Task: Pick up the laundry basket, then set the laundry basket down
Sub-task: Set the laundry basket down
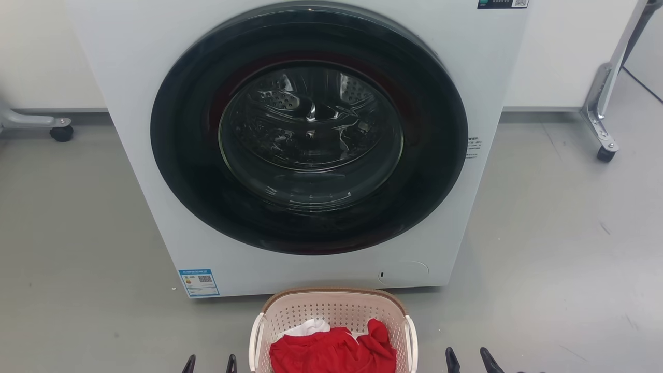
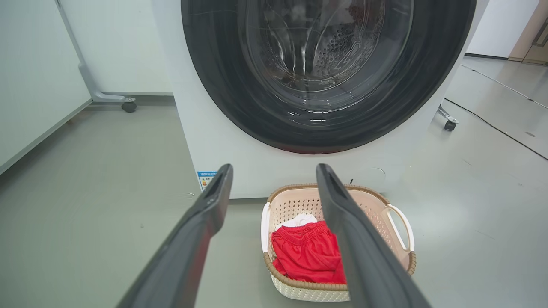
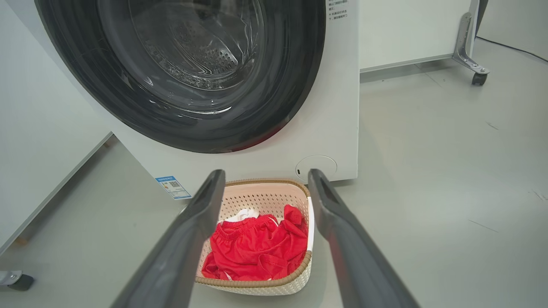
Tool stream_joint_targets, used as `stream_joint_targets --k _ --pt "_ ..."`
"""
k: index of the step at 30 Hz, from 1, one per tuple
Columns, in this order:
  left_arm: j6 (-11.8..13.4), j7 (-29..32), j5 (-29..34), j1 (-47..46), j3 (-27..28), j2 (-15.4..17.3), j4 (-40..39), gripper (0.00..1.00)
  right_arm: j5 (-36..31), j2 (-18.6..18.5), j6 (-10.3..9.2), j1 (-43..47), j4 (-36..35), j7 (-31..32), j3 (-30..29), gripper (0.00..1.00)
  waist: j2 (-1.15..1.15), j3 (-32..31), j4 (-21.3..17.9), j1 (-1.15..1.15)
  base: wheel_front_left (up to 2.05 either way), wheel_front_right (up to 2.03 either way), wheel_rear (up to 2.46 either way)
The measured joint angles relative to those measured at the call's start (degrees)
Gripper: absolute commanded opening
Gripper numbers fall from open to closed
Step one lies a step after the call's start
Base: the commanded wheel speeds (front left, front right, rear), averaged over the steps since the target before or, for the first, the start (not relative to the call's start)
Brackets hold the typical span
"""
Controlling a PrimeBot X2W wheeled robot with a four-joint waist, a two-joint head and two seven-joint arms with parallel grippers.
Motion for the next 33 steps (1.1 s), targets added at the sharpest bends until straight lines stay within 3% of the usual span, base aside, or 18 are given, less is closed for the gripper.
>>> stream_joint_targets --k 13,33 --pt "0.00 0.00 5.12 2.96 3.09 -1.52 -5.83 1.00 -7.33 1.56 0.00 5.32 -7.69 0.00 -4.93 1.00 0.00 0.09 -0.45 0.00 0.00 0.00 0.00" --pt "0.00 0.00 8.35 3.41 4.42 -2.53 -8.08 1.00 -12.02 2.42 0.00 6.99 -11.74 0.00 -7.71 1.00 0.00 0.68 -0.62 0.00 0.00 0.00 0.00"
